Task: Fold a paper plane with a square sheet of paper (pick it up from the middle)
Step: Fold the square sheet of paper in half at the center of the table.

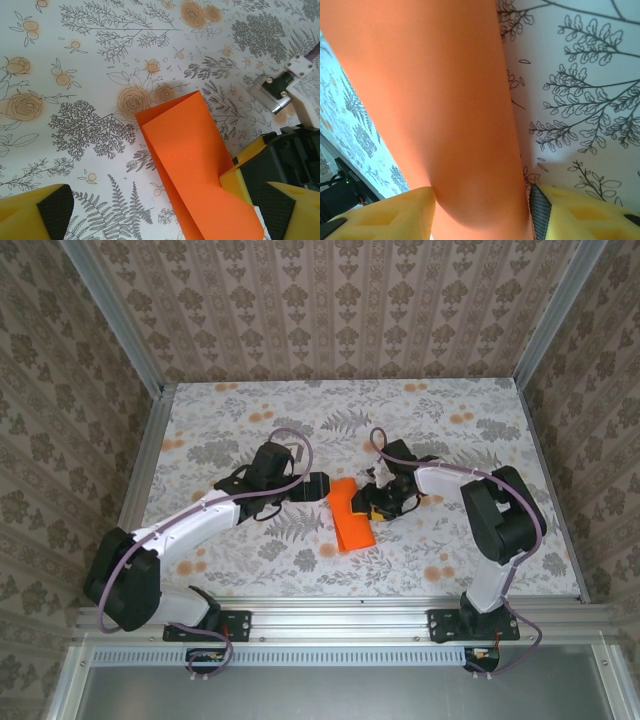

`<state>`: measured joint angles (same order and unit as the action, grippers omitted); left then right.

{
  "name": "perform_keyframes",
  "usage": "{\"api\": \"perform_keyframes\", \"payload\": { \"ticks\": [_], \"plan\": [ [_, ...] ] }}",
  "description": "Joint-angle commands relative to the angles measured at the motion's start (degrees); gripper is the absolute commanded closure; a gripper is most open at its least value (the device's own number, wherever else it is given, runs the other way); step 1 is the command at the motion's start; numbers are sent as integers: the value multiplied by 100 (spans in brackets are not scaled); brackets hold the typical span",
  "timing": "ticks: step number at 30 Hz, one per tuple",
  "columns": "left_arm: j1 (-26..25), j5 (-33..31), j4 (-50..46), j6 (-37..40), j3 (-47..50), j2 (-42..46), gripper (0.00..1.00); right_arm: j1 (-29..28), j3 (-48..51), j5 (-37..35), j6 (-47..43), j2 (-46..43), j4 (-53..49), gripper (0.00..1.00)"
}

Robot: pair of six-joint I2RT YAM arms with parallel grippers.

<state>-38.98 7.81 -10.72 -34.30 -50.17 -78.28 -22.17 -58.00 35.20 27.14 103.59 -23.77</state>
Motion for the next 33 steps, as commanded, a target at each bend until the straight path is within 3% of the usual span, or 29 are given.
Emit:
{"api": "perform_keyframes", "payload": {
  "ticks": [1,10,20,33],
  "plan": [
    [-48,87,-57,-18,-202,-3,2,-31,65,180,0,117,85,45],
    [-43,140,-112,-6,-223,6,1,-41,454,-50,846,-200,908,56],
    [-74,210,-115,11,-252,-41,1,-74,1167,-456,2032,-595,2038,56],
    [-87,148,-77,99,-266,-145,1,-147,1490,-740,2280,-681,2150,55]
  ]
}}
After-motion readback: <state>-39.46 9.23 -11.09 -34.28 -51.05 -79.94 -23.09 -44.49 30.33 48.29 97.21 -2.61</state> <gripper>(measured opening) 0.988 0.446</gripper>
